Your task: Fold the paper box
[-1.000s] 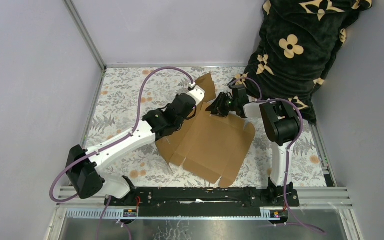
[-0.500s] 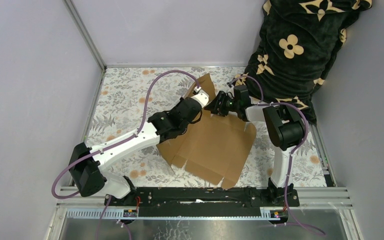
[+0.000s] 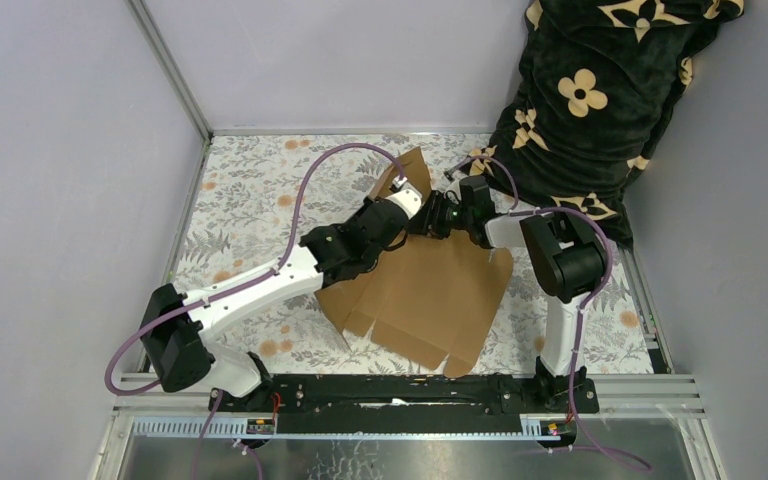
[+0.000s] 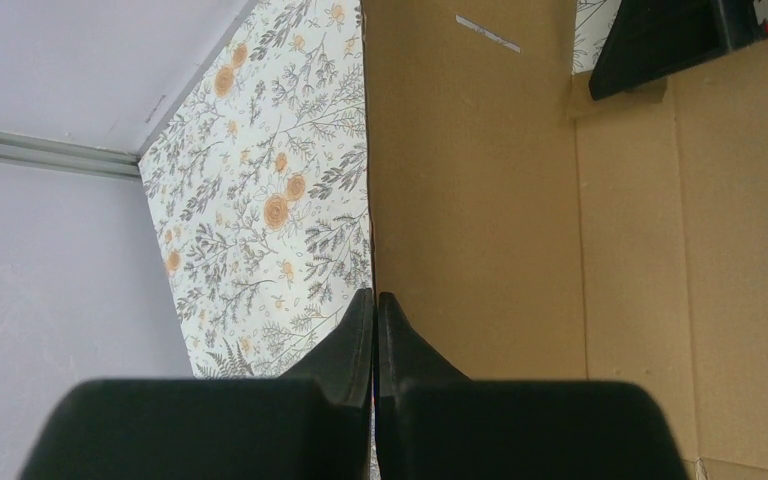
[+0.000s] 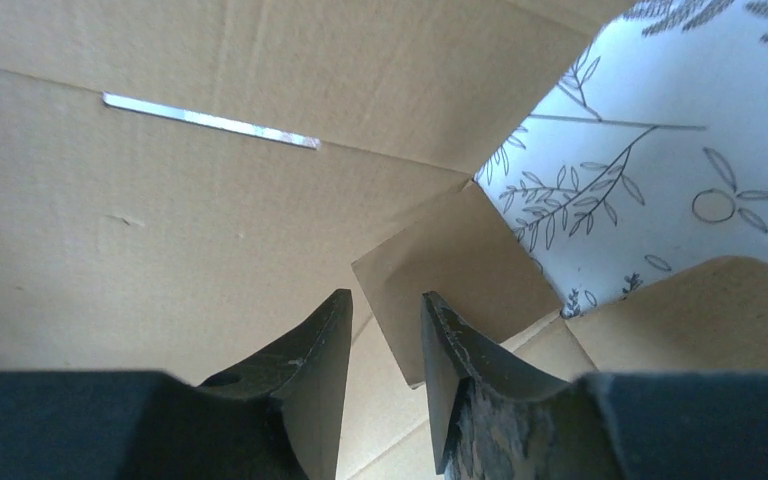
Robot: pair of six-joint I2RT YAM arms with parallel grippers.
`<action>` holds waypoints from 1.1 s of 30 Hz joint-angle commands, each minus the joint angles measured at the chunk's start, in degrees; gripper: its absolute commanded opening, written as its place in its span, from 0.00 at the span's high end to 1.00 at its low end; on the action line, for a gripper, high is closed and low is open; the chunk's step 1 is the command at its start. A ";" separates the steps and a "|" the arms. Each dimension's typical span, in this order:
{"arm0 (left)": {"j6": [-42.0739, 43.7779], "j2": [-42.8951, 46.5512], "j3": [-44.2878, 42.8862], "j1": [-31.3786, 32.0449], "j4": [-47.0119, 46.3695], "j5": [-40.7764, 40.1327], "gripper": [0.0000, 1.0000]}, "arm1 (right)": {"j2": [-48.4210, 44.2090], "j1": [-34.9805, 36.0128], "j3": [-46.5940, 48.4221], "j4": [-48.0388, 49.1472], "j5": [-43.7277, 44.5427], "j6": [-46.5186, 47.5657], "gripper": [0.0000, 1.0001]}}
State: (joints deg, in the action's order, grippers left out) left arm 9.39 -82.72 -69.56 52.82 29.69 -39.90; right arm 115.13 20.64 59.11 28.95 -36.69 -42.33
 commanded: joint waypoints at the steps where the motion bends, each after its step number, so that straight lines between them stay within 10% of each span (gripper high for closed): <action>1: -0.07 -0.69 -1.88 0.82 0.72 -1.02 0.98 | -1.17 2.15 -0.73 -2.63 1.45 3.41 0.62; 33: 0.26 -5.29 4.71 13.81 2.35 -26.00 1.00 | -3.83 4.49 -4.44 -5.18 3.72 4.27 0.63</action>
State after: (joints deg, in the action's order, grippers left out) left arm 10.63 -88.01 -65.43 65.49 31.09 -62.43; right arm 115.35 26.06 56.80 26.02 -32.34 -39.70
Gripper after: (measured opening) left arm 0.031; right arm 0.354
